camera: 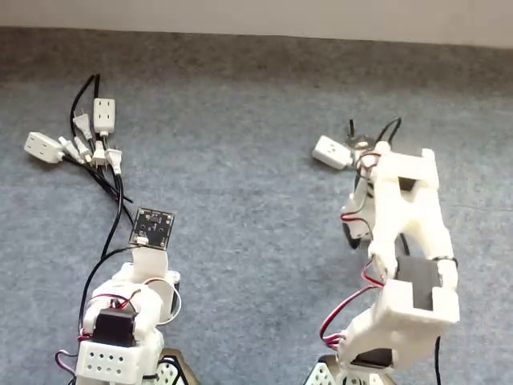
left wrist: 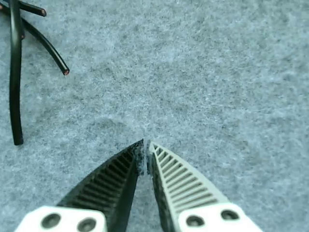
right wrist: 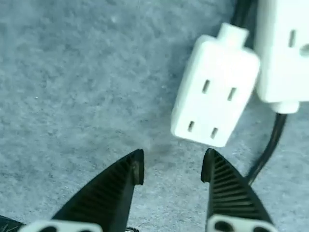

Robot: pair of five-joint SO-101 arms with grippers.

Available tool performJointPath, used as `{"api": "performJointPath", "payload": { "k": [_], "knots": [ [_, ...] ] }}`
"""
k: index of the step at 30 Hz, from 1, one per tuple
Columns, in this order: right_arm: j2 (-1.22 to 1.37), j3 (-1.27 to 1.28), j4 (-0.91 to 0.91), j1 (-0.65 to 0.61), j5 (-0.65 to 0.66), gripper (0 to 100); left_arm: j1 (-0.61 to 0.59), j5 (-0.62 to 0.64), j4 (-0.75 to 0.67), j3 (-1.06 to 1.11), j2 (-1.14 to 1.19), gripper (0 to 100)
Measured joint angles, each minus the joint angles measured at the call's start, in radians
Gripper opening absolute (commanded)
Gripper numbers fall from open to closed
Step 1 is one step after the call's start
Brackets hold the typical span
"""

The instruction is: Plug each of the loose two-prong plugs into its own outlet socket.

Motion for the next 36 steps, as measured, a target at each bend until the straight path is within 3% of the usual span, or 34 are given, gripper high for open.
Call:
{"api": "performJointPath", "payload": {
  "k": [14,20,24,28,36],
  "knots": [
    [0.124,-0.002,-0.216,0.002,0.002,19.7,0.000,0.000,0.000,0.000,0.000,4],
    [0.164,-0.026,-0.245,0.034,0.002,7.7,0.000,0.000,0.000,0.000,0.000,4],
    [0.186,-0.066,-0.245,0.066,0.002,6.3,0.000,0.000,0.000,0.000,0.000,4],
    [0.192,-0.130,-0.153,0.069,0.002,6.3,0.000,0.000,0.000,0.000,0.000,4],
    [0.203,-0.402,0.249,0.017,0.002,6.3,0.000,0.000,0.000,0.000,0.000,4]
  ]
}}
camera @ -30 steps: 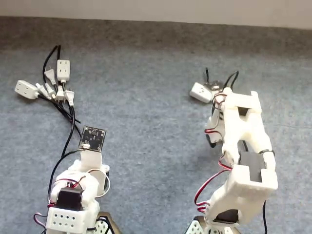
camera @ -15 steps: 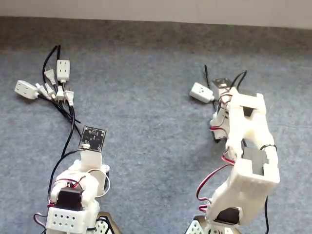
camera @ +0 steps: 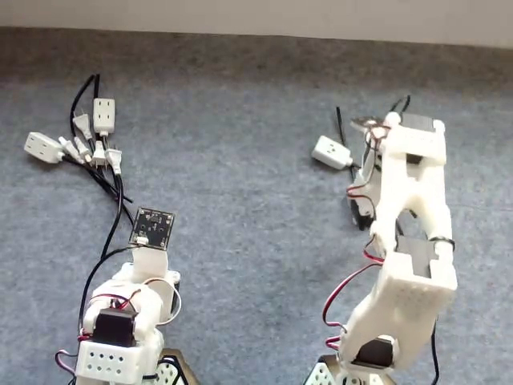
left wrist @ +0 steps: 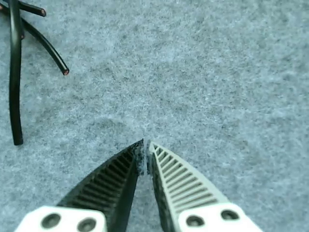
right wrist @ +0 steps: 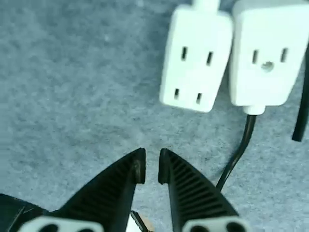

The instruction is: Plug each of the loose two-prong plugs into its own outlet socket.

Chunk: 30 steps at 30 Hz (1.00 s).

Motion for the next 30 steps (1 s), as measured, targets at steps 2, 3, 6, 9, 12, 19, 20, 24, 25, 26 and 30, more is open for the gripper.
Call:
{"api": "performJointPath", "payload": {
  "k": [2,3,6,9,12,19,20,24,25,26,30],
  "knots": [
    [0.000,-0.043,0.014,-0.018,-0.029,8.1,0.000,0.000,0.000,0.000,0.000,4],
    [0.000,-0.054,0.014,-0.023,-0.052,10.5,0.000,0.000,0.000,0.000,0.000,4],
    [0.000,-0.084,0.015,-0.035,-0.068,20.0,0.000,0.000,0.000,0.000,0.000,4],
    [0.000,-0.117,0.012,-0.057,-0.068,24.6,0.000,0.000,0.000,0.000,0.000,4],
    [0.000,-0.121,-0.037,-0.060,-0.068,24.6,0.000,0.000,0.000,0.000,0.000,4],
    [0.106,-0.121,-0.109,-0.060,-0.068,24.6,0.000,0.000,0.000,0.000,0.000,4],
    [0.133,-0.121,-0.117,-0.060,-0.068,24.6,0.000,0.000,0.000,0.000,0.000,4],
    [0.213,-0.160,-0.132,-0.063,-0.071,24.6,0.000,0.000,0.000,0.000,0.000,4],
    [0.227,-0.173,-0.135,-0.063,-0.071,24.6,0.000,0.000,0.000,0.000,0.000,4],
    [0.249,-0.189,-0.135,-0.058,-0.071,24.5,0.000,0.000,0.000,0.000,0.000,4],
    [0.316,-0.272,-0.135,-0.031,-0.071,24.5,0.000,0.000,0.000,0.000,0.000,4]
  ]
}}
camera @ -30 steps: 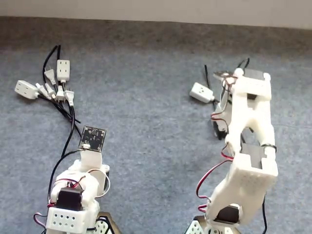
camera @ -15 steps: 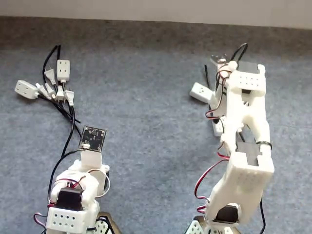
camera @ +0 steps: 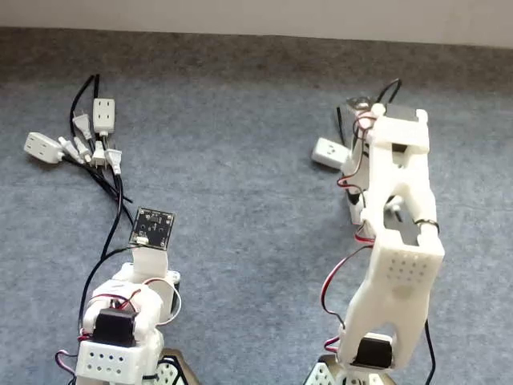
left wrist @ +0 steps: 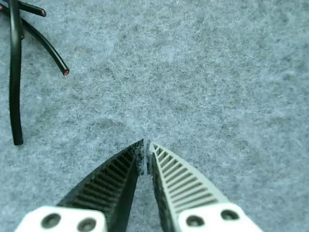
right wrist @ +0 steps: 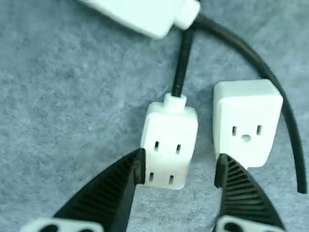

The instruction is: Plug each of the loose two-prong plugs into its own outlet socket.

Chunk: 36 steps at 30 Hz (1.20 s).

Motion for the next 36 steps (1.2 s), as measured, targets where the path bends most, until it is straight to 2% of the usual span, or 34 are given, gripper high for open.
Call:
{"api": "performJointPath", "payload": {
  "k": [14,25,31,36],
  "knots": [
    [0.038,-0.193,0.150,0.015,0.000,24.5,0.000,0.000,0.000,0.000,0.000,4],
    [0.038,-0.164,0.155,-0.080,0.000,24.5,0.000,0.000,0.000,0.000,0.000,4],
    [0.038,-0.164,0.155,-0.074,0.000,24.5,0.000,0.000,0.000,0.000,0.000,4],
    [0.117,-0.164,0.155,-0.015,0.002,24.5,0.000,0.000,0.000,0.000,0.000,4]
  ]
}}
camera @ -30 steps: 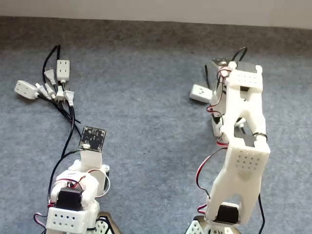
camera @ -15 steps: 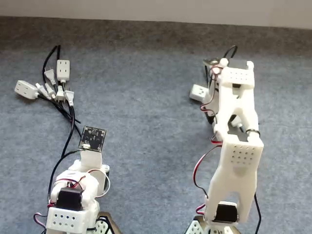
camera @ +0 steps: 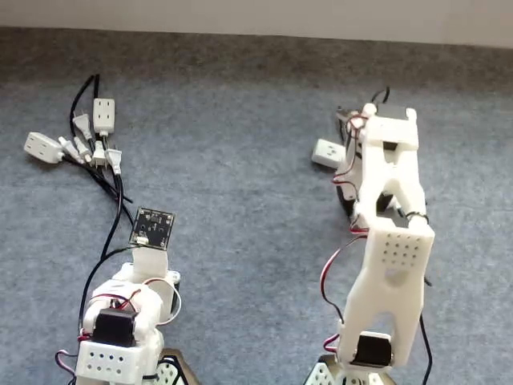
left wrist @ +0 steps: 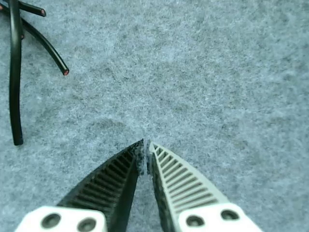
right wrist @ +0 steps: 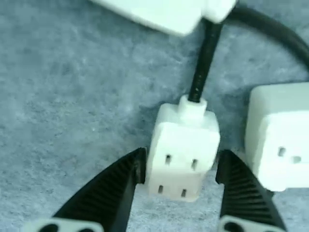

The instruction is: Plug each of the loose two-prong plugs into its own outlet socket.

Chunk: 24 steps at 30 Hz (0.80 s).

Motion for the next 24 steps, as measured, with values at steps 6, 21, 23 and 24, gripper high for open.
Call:
{"api": "performJointPath", "payload": {
  "k": [6,21,23,24],
  "knots": [
    [0.094,-0.035,0.000,0.026,-0.002,17.6,0.000,0.000,0.000,0.000,0.000,4],
    [0.144,-0.299,0.008,-0.063,-0.358,9.9,0.000,0.000,0.000,0.000,0.000,4],
    [0.135,-0.304,0.008,-0.153,-0.428,9.9,0.000,0.000,0.000,0.000,0.000,4],
    [0.126,-0.304,0.008,-0.199,-0.463,9.9,0.000,0.000,0.000,0.000,0.000,4]
  ]
}}
